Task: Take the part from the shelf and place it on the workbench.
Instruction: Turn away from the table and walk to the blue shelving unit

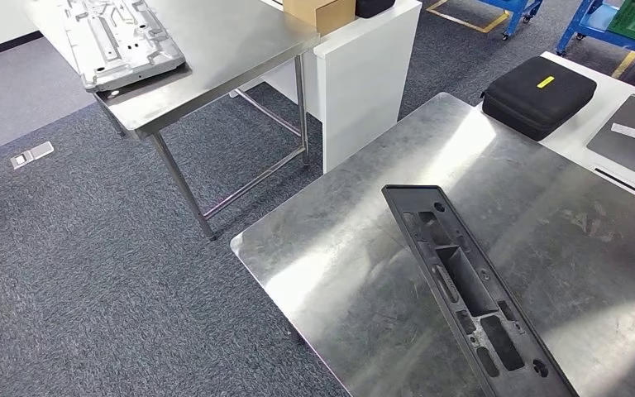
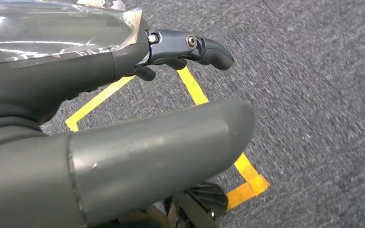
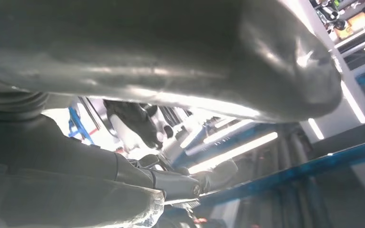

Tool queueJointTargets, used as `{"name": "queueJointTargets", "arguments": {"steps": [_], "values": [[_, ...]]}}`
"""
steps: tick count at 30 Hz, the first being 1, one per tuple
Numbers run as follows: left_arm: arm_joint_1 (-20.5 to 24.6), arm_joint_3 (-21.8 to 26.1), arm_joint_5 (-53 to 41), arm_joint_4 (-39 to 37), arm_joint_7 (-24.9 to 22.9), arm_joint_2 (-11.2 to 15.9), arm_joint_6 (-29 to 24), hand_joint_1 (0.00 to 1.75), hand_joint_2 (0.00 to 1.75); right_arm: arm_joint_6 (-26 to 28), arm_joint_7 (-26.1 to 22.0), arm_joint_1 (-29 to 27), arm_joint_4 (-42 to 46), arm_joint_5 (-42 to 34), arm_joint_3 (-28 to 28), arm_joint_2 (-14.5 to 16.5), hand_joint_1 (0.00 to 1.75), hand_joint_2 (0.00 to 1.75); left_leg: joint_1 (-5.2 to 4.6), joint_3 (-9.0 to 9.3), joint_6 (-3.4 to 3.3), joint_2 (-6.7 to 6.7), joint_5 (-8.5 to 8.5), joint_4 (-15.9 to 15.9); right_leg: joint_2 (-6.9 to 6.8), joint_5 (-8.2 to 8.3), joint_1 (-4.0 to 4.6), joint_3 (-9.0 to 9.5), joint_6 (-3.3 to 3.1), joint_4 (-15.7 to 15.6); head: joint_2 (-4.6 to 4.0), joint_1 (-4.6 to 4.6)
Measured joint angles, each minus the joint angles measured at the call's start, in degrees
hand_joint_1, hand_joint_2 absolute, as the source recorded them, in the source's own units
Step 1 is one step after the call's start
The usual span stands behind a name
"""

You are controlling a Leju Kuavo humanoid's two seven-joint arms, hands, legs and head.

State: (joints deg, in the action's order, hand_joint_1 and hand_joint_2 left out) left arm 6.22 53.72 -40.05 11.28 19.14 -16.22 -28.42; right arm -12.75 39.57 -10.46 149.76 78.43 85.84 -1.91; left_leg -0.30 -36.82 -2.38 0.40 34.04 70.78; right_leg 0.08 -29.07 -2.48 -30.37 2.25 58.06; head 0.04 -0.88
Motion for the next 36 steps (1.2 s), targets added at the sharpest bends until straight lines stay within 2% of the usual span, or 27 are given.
{"name": "queueJointTargets", "arguments": {"steps": [2, 3, 4, 7, 8, 9, 11, 12, 13, 14, 15, 16, 17, 18, 19, 21, 23, 24, 27, 28, 29, 30, 32, 33, 34, 36], "values": [[0.0, -0.2, -0.3, 0.0, -0.1, 0.0, 0.1, 0.00, 0.00, 3.4, 0.0, -2.1, 0.1, -1.3, 0.0, 4.9, 0.00, 0.00, -0.16, 3.65, -0.79, -0.25, -3.83, -7.9, 0.20, -0.07, 0.23, 0.17, -0.02, 0.0, 0.00, -0.02], [0.0, -0.3, -0.4, 0.0, -0.2, 0.0, 0.0, 0.00, 0.00, 4.9, 0.0, -3.0, 0.1, -1.9, 0.0, 7.1, 0.00, 0.00, -0.31, 4.89, -1.10, -0.34, -4.74, -10.6, 0.29, -0.10, 0.36, 0.16, 0.04, -0.1, 0.00, -0.03], [0.0, -0.5, -0.5, 0.0, -0.2, 0.0, 0.0, 0.00, 0.00, 6.4, 0.0, -3.9, 0.1, -2.5, 0.0, 9.1, 0.00, 0.00, -0.46, 5.45, -1.31, -0.41, -4.98, -11.9, 0.32, -0.10, 0.47, 0.12, 0.13, -0.2, 0.00, -0.03], [0.0, -0.8, -0.7, 0.0, -0.5, -0.1, -0.2, 0.00, 0.00, 9.1, 0.0, -5.9, 0.3, -3.8, 0.0, 14.1, 0.00, 0.00, -0.60, 5.97, -1.77, -0.26, -5.37, -13.2, 0.30, -0.06, 0.80, 0.05, 0.72, -0.6, 0.00, -0.07], [0.0, -0.9, -0.8, 0.0, -0.5, -0.1, -0.2, 0.00, 0.00, 9.5, 0.0, -6.4, 0.3, -4.1, 0.0, 15.2, 0.00, 0.00, -0.52, 6.34, -2.08, -0.17, -5.82, -14.0, 0.27, -0.65, 0.96, -0.27, 0.72, 0.2, 0.00, 0.00], [0.0, -0.9, -0.8, 0.0, -0.6, -0.2, -0.2, 0.00, 0.00, 9.6, 0.0, -6.7, 0.4, -4.2, 0.0, 16.1, 0.00, 0.00, -0.42, 6.65, -2.38, -0.05, -6.28, -14.7, 0.25, -1.87, 1.11, -1.07, 0.50, 2.2, 0.00, 0.12], [0.0, -0.9, -0.8, 0.0, -0.7, -0.2, 0.0, 0.00, 0.00, 9.7, 0.0, -7.0, 0.4, -4.2, 0.0, 17.4, 0.00, 0.00, -0.45, 6.69, -2.75, 0.20, -6.68, -15.2, 0.22, -5.57, 1.16, -4.31, -0.25, 9.1, 0.00, 0.39], [0.0, -0.9, -0.8, 0.0, -0.7, -0.2, 0.1, 0.00, 0.00, 9.7, 0.0, -7.1, 0.4, -4.2, 0.0, 17.9, 0.00, 0.00, -0.52, 6.57, -2.77, 0.29, -6.69, -15.2, 0.21, -7.03, 1.15, -5.95, -0.34, 12.6, 0.00, 0.47], [0.0, -0.9, -0.7, 0.0, -0.8, -0.2, 0.1, 0.00, 0.00, 9.7, 0.0, -7.2, 0.4, -4.2, 0.0, 18.3, 0.00, 0.00, -0.59, 6.51, -2.76, 0.36, -6.69, -15.1, 0.21, -7.62, 1.16, -6.79, -0.13, 14.6, 0.00, 0.52], [0.0, -0.9, -0.7, 0.0, -0.8, -0.2, 0.1, 0.00, 0.00, 9.7, 0.0, -7.3, 0.4, -4.2, 0.0, 18.7, 0.00, 0.00, -0.63, 6.49, -2.74, 0.39, -6.68, -15.1, 0.21, -7.27, 1.17, -6.57, 0.29, 14.4, 0.00, 0.54], [0.0, -0.9, -0.8, 0.0, -0.9, -0.2, 0.1, 0.00, 0.00, 9.7, 0.0, -7.3, 0.4, -4.2, 0.0, 19.0, 0.00, 0.00, -0.65, 6.53, -2.68, 0.39, -6.64, -15.0, 0.20, -6.05, 1.18, -5.14, 0.84, 11.9, 0.00, 0.58], [0.0, -0.9, -0.8, 0.0, -0.9, -0.2, 0.1, 0.00, 0.00, 9.6, 0.0, -7.4, 0.4, -4.1, 0.0, 19.2, 0.00, 0.00, -0.65, 6.55, -2.55, 0.36, -6.54, -14.7, 0.16, -4.43, 1.19, -2.89, 1.34, 7.8, 0.00, 0.63], [0.0, -0.9, -0.8, 0.0, -1.0, -0.3, 0.1, 0.00, 0.00, 9.5, 0.0, -7.3, 0.4, -4.1, 0.0, 19.4, 0.00, 0.00, -0.75, 6.49, -2.33, 0.33, -6.37, -14.4, 0.08, -2.97, 1.26, -0.83, 1.55, 3.8, 0.00, 0.70], [0.0, -0.9, -0.9, 0.0, -1.1, -0.3, 0.1, 0.00, 0.00, 9.3, 0.0, -7.3, 0.4, -4.0, 0.0, 19.6, 0.00, 0.00, -0.90, 6.39, -2.05, 0.30, -6.12, -13.9, 0.02, -1.81, 1.37, 0.67, 1.40, 0.7, 0.00, 0.78], [0.0, -0.9, -1.0, 0.0, -1.2, -0.3, 0.1, 0.00, 0.00, 9.1, 0.0, -7.3, 0.4, -3.9, 0.0, 19.7, 0.00, 0.00, -1.07, 6.28, -1.81, 0.28, -5.89, -13.6, -0.03, -1.14, 1.49, 1.40, 1.03, -0.9, 0.00, 0.80], [0.0, -1.0, -1.1, 0.0, -1.3, -0.3, 0.2, 0.00, 0.00, 8.5, 0.0, -7.2, 0.5, -3.5, 0.0, 19.8, 0.00, 0.00, -1.26, 6.19, -1.55, 0.29, -5.60, -13.2, -0.04, -0.65, 1.53, 1.48, 0.21, -1.4, 0.00, 0.75], [0.0, -1.0, -1.2, 0.0, -1.4, -0.3, 0.2, 0.00, 0.00, 7.5, 0.0, -6.9, 0.5, -3.0, 0.0, 19.9, 0.00, 0.00, -1.04, 5.86, -1.17, 0.18, -4.86, -12.2, -0.07, -0.42, 1.01, 1.76, -0.24, -1.5, 0.00, 0.67], [0.0, -1.0, -1.2, 0.0, -1.4, -0.3, 0.3, 0.00, 0.00, 6.6, 0.0, -6.5, 0.5, -2.6, 0.0, 19.8, 0.00, 0.00, -0.83, 5.13, -0.76, 0.11, -3.61, -10.5, -0.09, -0.28, 0.73, 1.88, -0.54, -1.5, 0.00, 0.53], [0.0, -1.0, -1.0, 0.0, -1.4, -0.2, 0.9, 0.00, 0.00, -0.7, 0.0, -4.3, 0.5, -0.7, 0.0, 17.5, 0.00, 0.00, 0.04, 0.35, 0.54, 0.00, 1.99, -0.1, -0.09, -0.01, 0.64, 1.76, -1.12, -1.5, 0.00, 0.13], [-0.1, -1.0, -0.8, 0.0, -1.4, -0.2, 1.1, 0.00, 0.00, -4.7, 0.0, -3.3, 0.5, 0.0, 0.0, 15.5, 0.00, 0.00, 0.30, -0.95, 0.76, 0.00, 2.73, 2.6, -0.05, 0.01, 0.62, 1.70, -1.15, -1.5, 0.00, 0.12], [-0.1, -1.0, -0.7, 0.0, -1.4, -0.2, 1.2, 0.00, 0.00, -8.6, 0.0, -2.3, 0.5, 0.6, 0.0, 13.2, 0.00, 0.00, 0.53, -1.36, 0.90, 0.00, 2.32, 3.3, 0.00, 0.04, 0.57, 1.67, -1.17, -1.5, 0.00, 0.08], [-0.1, -1.0, -0.7, 0.0, -1.4, -0.2, 1.3, 0.00, 0.00, -11.9, 0.0, -1.5, 0.5, 1.0, 0.0, 10.7, 0.00, 0.00, 0.75, -0.66, 0.97, 0.01, 0.81, 1.6, 0.04, 0.03, 0.48, 1.68, -1.16, -1.5, 0.00, 0.07], [-0.1, -1.0, -0.7, 0.0, -1.4, -0.2, 1.4, 0.00, 0.00, -15.3, 0.0, -0.3, 0.5, 1.3, 0.0, 6.9, 0.00, 0.00, 1.08, 2.98, 0.95, -0.02, -3.20, -6.2, 0.06, -0.04, 0.37, 1.78, -1.01, -1.5, 0.00, 0.01], [-0.1, -1.0, -0.7, 0.0, -1.4, -0.2, 1.4, 0.00, 0.00, -15.9, 0.0, 0.2, 0.5, 1.4, 0.0, 5.5, 0.00, 0.00, 1.04, 4.57, 0.85, -0.07, -4.64, -9.7, 0.06, -0.07, 0.52, 1.70, -0.76, -1.5, 0.00, 0.04], [-0.1, -1.0, -0.7, 0.0, -1.4, -0.2, 1.4, 0.00, 0.00, -16.2, 0.0, 0.5, 0.5, 1.4, 0.0, 4.4, 0.00, 0.00, 0.87, 5.47, 0.67, -0.15, -5.33, -11.8, 0.05, -0.07, 0.66, 1.61, -0.40, -1.5, 0.00, 0.06], [-0.1, -1.0, -0.7, 0.0, -1.4, -0.2, 1.4, 0.00, 0.00, -16.4, 0.0, 1.0, 0.6, 1.4, 0.0, 2.5, 0.00, 0.00, 0.27, 5.50, 0.05, -0.29, -5.65, -12.5, 0.04, 0.14, 0.80, 1.31, 0.55, -1.7, 0.00, 0.11]]}}
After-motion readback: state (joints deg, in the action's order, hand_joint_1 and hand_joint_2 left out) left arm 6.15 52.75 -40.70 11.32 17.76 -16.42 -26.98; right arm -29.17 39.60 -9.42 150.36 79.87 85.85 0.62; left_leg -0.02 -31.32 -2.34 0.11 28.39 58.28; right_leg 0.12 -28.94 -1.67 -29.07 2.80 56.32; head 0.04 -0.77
